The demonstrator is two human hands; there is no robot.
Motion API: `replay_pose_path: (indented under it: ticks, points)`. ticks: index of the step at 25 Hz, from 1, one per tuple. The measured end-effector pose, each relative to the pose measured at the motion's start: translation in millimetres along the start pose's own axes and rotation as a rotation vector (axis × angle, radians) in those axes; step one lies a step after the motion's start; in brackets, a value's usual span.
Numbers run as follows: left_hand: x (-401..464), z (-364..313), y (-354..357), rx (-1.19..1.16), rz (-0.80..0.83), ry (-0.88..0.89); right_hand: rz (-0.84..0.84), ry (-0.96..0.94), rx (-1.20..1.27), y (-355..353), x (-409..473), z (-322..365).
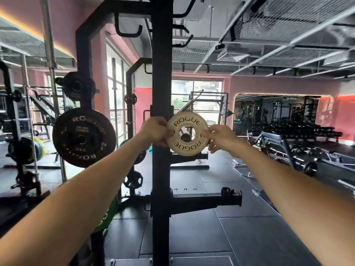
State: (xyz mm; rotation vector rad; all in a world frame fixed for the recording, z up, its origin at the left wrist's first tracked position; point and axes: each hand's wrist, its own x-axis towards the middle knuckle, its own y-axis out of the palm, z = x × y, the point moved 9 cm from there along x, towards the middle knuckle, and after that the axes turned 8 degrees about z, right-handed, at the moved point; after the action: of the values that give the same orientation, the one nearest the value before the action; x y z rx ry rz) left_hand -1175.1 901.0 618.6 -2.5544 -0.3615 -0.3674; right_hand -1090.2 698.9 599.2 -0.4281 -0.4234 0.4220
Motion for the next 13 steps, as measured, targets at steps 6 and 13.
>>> replay_pose_path:
  ticks: [6, 13]
  points:
    - [48, 28, 21, 0.031, -0.017, -0.018, 0.001, 0.021, -0.010, -7, 41, -34]
    - [120, 80, 37, 0.003, -0.023, -0.076, 0.007, 0.062, -0.040, -1, 110, -79]
